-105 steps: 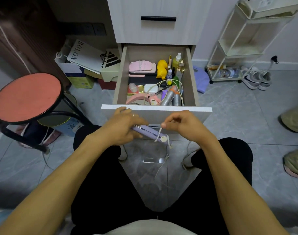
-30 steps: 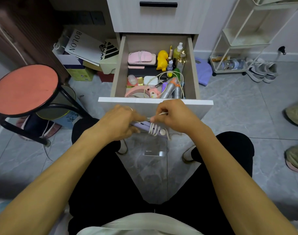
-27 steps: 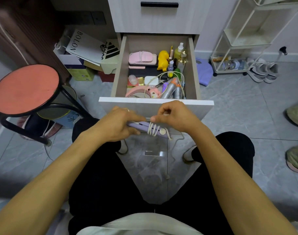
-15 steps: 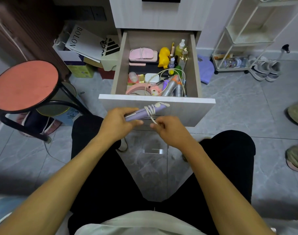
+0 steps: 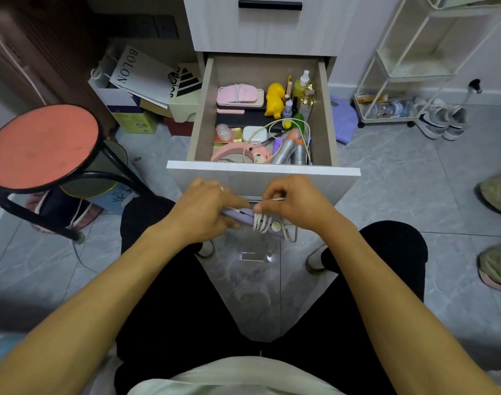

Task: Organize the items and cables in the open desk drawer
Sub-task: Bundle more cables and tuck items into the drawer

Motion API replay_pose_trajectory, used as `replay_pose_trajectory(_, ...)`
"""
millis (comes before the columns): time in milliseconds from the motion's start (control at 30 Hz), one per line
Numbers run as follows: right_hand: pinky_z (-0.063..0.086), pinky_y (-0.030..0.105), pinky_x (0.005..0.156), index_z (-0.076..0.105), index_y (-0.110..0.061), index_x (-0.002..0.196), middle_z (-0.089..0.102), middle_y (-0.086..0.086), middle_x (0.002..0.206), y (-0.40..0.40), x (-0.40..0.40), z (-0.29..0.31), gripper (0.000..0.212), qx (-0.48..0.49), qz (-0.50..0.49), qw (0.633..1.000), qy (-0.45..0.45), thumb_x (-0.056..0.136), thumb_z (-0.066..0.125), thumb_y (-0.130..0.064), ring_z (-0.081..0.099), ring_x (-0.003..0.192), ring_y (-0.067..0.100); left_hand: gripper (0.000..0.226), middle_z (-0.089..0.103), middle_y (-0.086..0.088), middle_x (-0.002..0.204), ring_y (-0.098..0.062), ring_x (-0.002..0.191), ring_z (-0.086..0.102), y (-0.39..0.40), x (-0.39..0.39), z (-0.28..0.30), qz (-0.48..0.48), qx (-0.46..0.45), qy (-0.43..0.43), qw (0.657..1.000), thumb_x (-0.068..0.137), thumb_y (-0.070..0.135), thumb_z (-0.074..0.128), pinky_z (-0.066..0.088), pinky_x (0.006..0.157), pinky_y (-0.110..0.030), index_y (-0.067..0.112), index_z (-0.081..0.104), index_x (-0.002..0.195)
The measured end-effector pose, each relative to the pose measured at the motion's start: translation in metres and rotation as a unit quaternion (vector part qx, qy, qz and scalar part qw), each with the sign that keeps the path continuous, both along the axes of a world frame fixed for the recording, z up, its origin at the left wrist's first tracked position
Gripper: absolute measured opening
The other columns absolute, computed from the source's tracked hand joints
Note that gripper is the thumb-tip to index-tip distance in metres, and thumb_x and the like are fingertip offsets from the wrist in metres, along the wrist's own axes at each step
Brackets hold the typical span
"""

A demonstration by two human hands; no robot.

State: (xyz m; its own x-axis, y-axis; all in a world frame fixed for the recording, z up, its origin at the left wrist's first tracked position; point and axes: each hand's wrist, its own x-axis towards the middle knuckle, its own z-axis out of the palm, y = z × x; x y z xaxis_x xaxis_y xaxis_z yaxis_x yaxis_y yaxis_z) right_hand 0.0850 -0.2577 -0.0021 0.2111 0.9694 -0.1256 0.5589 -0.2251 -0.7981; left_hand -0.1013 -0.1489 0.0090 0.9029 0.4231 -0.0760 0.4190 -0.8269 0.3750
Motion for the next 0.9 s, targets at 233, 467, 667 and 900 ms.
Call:
replay_pose_trajectory(233,0.049,0.016,0.063,0.074,-0.003,0.090,0.069,0.002,0.076,-0.010,-0.003,-0.022,0.011,0.030,-0.044,0.982,0.179,0.081,0.072,0.003,0.062,0.062,-0.003,0.046,0.070,0.030,0.092,0.005,0.089,0.066,-0.014,-0.017,0.001,0.107,-0.315,-0.136,0.933,0.073,0.006,0.082,0.046,0.079,-0.008,0.031,0.072,0.109)
replay_pose_trajectory(467,0.044,0.027,0.060,0.063,-0.014,0.064,0.057,0.005,0.055,-0.018,-0.034,-0.041,0.034,-0.002,-0.039,0.996,0.081,0.095,0.060,-0.026,0.047,0.051,0.009,0.041,0.074,0.016,0.097,0.001,0.089,0.068,-0.022,-0.003,-0.016,0.267,-0.321,-0.221,0.881,0.074,0.014,0.084,0.050,0.078,-0.016,0.024,0.073,0.111)
replay_pose_trajectory(667,0.046,0.035,0.056,0.063,-0.018,0.073,0.054,-0.007,0.060,-0.017,-0.026,-0.024,0.024,0.059,0.002,0.993,-0.102,0.092,0.063,-0.033,0.049,0.055,0.013,0.035,0.073,0.001,0.100,-0.025,0.092,0.064,-0.006,-0.008,-0.024,0.189,-0.002,-0.042,0.981,0.080,0.031,0.077,0.045,0.073,-0.031,0.034,0.071,0.114)
replay_pose_trajectory(900,0.045,0.027,0.066,0.070,-0.021,0.080,0.065,-0.009,0.073,-0.003,0.002,-0.008,0.014,0.016,-0.016,0.999,-0.036,0.092,0.064,-0.026,0.057,0.069,0.010,0.039,0.071,0.014,0.093,-0.016,0.083,0.053,-0.004,-0.002,-0.022,-0.018,0.077,-0.107,0.991,0.068,0.023,0.086,0.031,0.079,-0.033,0.035,0.074,0.103)
